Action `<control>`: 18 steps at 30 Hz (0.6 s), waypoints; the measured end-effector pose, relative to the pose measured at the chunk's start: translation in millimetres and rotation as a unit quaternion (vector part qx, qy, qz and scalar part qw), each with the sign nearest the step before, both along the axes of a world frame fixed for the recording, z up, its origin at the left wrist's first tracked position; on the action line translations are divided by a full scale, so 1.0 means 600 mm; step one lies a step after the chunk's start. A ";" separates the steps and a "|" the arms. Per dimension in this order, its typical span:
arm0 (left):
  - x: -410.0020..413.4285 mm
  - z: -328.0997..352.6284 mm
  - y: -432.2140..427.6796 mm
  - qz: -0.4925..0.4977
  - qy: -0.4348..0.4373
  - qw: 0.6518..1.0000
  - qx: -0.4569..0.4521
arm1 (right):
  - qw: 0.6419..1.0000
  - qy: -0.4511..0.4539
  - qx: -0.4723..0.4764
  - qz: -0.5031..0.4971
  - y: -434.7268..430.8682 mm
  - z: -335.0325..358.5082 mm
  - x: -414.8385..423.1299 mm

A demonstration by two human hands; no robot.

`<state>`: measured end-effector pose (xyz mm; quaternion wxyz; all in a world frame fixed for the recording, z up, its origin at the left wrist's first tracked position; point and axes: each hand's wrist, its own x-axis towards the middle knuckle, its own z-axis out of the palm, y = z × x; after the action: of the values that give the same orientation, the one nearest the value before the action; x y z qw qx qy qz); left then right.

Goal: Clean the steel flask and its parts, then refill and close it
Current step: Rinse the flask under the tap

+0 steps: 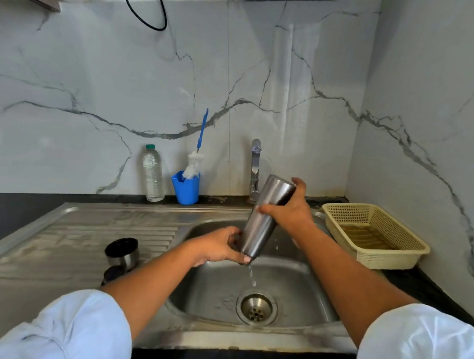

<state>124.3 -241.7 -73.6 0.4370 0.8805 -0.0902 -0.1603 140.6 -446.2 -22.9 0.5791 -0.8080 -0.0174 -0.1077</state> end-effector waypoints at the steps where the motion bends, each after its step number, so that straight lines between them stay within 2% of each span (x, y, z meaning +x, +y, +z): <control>1: -0.007 -0.003 0.002 0.003 -0.010 1.000 -0.009 | 0.999 0.011 0.046 -0.009 -0.002 0.002 -0.003; 5: -0.019 0.004 0.007 0.049 -0.090 0.995 -0.015 | 0.973 0.064 0.216 -0.045 -0.013 0.005 -0.013; 9: -0.017 0.017 0.016 0.110 -0.157 0.979 -0.075 | 0.918 0.138 0.365 -0.073 -0.024 -0.007 -0.008; 15: -0.026 0.059 -0.015 0.157 -0.202 0.931 -0.259 | 0.856 0.233 0.461 -0.017 -0.015 -0.024 -0.011; 18: -0.027 0.070 -0.034 0.131 -0.181 0.928 -0.297 | 0.843 0.265 0.468 0.021 0.000 -0.025 -0.016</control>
<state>107.8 -262.0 -31.5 0.6718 0.7284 -0.0955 0.0949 131.1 -446.1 -38.0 0.8731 -0.4380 0.1720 0.1274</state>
